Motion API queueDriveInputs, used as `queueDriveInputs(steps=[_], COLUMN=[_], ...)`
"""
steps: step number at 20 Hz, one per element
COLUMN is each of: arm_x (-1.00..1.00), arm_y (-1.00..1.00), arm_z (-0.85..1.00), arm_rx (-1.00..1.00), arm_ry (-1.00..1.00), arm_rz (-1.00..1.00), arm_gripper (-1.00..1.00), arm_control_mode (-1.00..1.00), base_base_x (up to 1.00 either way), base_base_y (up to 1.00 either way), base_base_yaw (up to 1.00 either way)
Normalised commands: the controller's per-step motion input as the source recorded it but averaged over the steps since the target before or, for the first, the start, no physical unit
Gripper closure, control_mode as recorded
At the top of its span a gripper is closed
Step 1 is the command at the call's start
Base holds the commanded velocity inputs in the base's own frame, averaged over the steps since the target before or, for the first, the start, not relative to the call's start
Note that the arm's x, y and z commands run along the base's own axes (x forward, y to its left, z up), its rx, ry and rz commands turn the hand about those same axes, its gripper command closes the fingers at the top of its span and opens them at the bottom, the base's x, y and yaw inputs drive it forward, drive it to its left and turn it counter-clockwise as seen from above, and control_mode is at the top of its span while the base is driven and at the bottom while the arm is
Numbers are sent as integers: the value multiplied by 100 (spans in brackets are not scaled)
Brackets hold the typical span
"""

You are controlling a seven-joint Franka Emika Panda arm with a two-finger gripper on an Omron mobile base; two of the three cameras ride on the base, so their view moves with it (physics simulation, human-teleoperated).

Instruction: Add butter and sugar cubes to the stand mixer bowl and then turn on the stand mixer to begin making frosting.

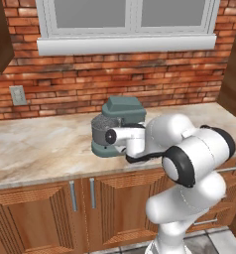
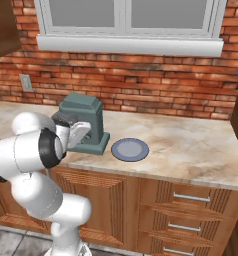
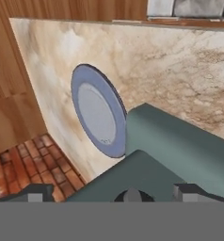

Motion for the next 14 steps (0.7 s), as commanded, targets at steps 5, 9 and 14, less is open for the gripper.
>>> queueDriveInputs(steps=[5,9,14], arm_x=[16,11,12], arm_y=[0,0,0], arm_z=[-5,-2,-2], arm_rx=[0,0,0], arm_ry=[0,0,0], arm_rz=[0,0,0], arm_gripper=[-100,-100,-100], arm_control_mode=[-100,-100,-100], base_base_x=[0,0,0], base_base_y=[0,0,0], base_base_yaw=[0,0,0])
